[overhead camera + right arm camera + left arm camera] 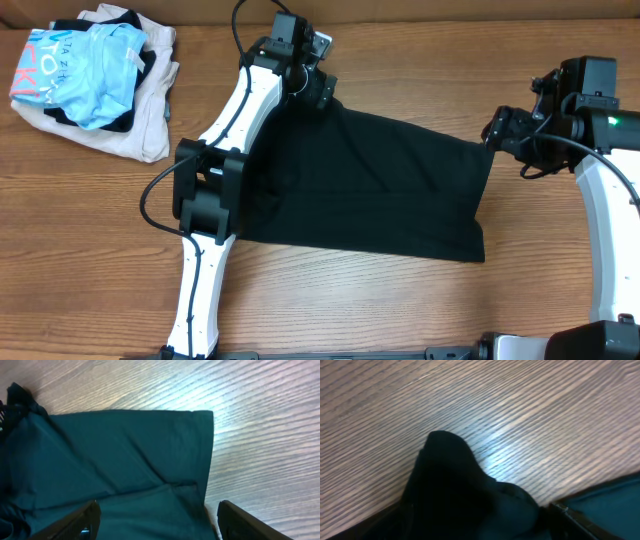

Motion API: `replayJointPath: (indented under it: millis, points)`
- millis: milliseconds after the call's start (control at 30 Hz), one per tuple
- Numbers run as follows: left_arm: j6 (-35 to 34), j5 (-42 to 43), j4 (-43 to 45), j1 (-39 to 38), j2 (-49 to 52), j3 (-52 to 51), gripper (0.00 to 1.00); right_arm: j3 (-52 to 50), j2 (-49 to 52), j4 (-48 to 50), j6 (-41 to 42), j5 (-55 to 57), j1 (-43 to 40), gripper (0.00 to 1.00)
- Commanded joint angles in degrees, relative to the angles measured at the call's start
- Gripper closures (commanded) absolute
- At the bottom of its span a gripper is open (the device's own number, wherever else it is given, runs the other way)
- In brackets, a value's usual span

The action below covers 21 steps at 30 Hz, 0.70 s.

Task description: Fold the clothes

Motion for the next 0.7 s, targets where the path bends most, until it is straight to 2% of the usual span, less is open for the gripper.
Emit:
replayJointPath:
  millis: [0, 67, 167, 233, 333, 500, 667]
  points:
    - [1.1, -2.0, 0.6, 0.0, 1.6, 1.5, 0.12, 0.8, -0.2, 0.8, -0.2, 0.4, 0.3, 0.22]
    - [0.8, -2.0, 0.6, -0.1, 2.3, 1.5, 0.13, 0.8, -0.2, 1.2, -0.2, 0.4, 0.3, 0.22]
    - [-0.6, -2.0, 0.7, -0.1, 3.0, 1.5, 0.27, 0.8, -0.1, 1.6, -0.2, 0.4, 0.3, 0.22]
    - [-1.6, -2.0, 0.8, -0.1, 3.0, 1.5, 0.41, 0.8, -0.1, 1.8, -0.2, 0.4, 0.3, 0.22]
    - [-2.0, -2.0, 0.8, -0.1, 3.0, 1.5, 0.56, 0.8, -0.1, 2.1, -0.2, 0.4, 0.3, 0.22]
    - [-3.3, -2.5, 0.6, -0.1, 2.9, 1.6, 0.96, 0.8, -0.1, 2.3, -0.2, 0.4, 0.3, 0.25]
    - [-7.3, -6.6, -4.3, 0.4, 2.5, 6.8, 0.96, 0.8, -0.1, 2.7, -0.2, 0.4, 0.3, 0.3]
